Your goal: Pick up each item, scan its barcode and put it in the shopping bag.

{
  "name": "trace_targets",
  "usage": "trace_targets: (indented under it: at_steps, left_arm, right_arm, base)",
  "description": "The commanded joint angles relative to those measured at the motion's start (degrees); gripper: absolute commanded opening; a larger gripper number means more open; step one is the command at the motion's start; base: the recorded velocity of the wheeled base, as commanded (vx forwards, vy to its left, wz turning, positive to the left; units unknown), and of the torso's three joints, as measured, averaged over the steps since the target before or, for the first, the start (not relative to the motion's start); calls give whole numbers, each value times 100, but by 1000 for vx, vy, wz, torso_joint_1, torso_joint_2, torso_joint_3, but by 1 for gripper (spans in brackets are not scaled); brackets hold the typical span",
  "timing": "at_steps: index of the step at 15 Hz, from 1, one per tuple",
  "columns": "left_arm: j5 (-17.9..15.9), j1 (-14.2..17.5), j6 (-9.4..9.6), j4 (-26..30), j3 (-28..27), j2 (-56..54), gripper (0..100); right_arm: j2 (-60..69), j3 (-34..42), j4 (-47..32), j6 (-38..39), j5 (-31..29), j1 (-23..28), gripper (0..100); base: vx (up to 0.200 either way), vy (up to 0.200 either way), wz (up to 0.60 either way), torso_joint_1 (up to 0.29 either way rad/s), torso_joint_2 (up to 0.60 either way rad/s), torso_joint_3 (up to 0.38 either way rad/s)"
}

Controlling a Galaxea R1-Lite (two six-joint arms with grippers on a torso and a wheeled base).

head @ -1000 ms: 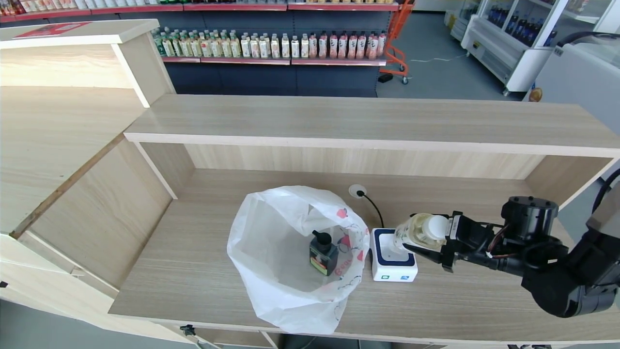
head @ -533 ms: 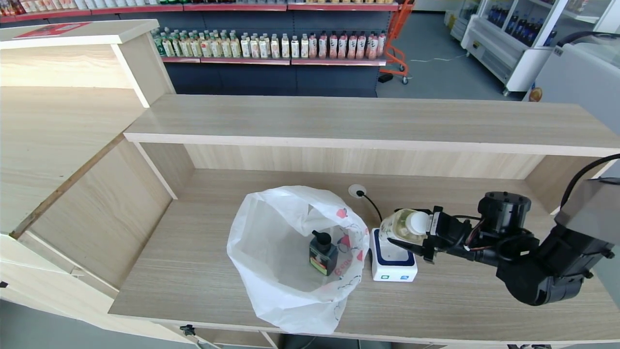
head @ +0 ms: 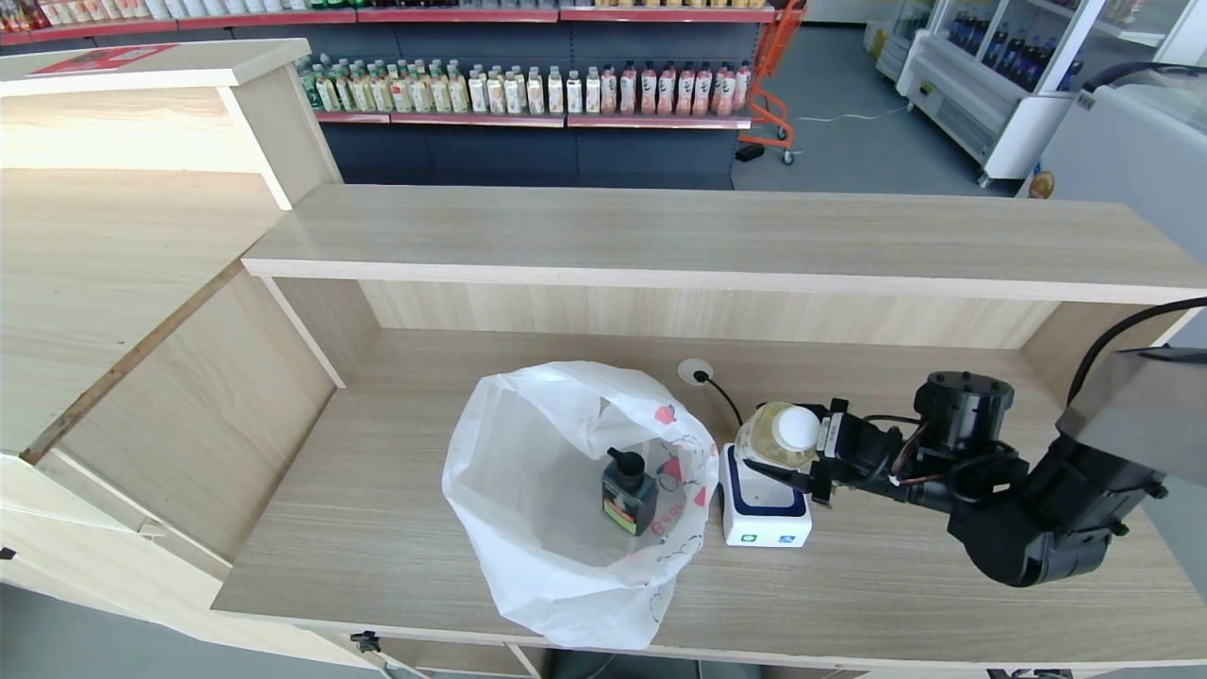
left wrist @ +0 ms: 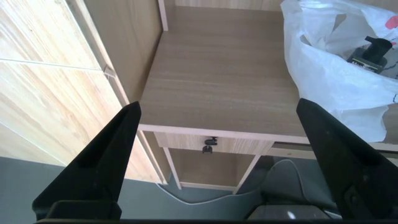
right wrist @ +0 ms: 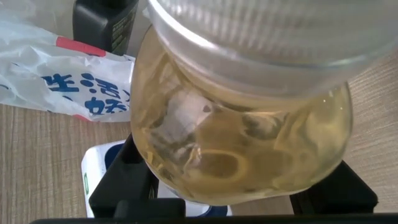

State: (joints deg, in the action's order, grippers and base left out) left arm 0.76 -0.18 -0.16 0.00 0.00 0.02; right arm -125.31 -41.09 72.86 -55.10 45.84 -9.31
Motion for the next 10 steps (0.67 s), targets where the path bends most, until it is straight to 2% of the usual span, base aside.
trace_targets:
  at_steps: [1, 7, 8, 10]
  left_arm:
    - [-5, 1, -2, 0, 0, -2, 100]
    - [4, 1, -2, 0, 0, -2, 100]
    - [4, 1, -2, 0, 0, -2, 100]
    - [4, 1, -2, 0, 0, -2, 100]
  right_arm:
    - [-38, -4, -18, -1, -13, 0, 0]
    - [85, 31, -9, 17, -5, 0, 0]
    - [279, 23, -18, 193, 4, 9, 0]
    - [815, 58, 0, 1028, -31, 26, 0]
  base:
    - [0, 0, 0, 0, 0, 0]
    - [0, 0, 0, 0, 0, 0]
    - [0, 0, 0, 0, 0, 0]
    - [0, 0, 0, 0, 0, 0]
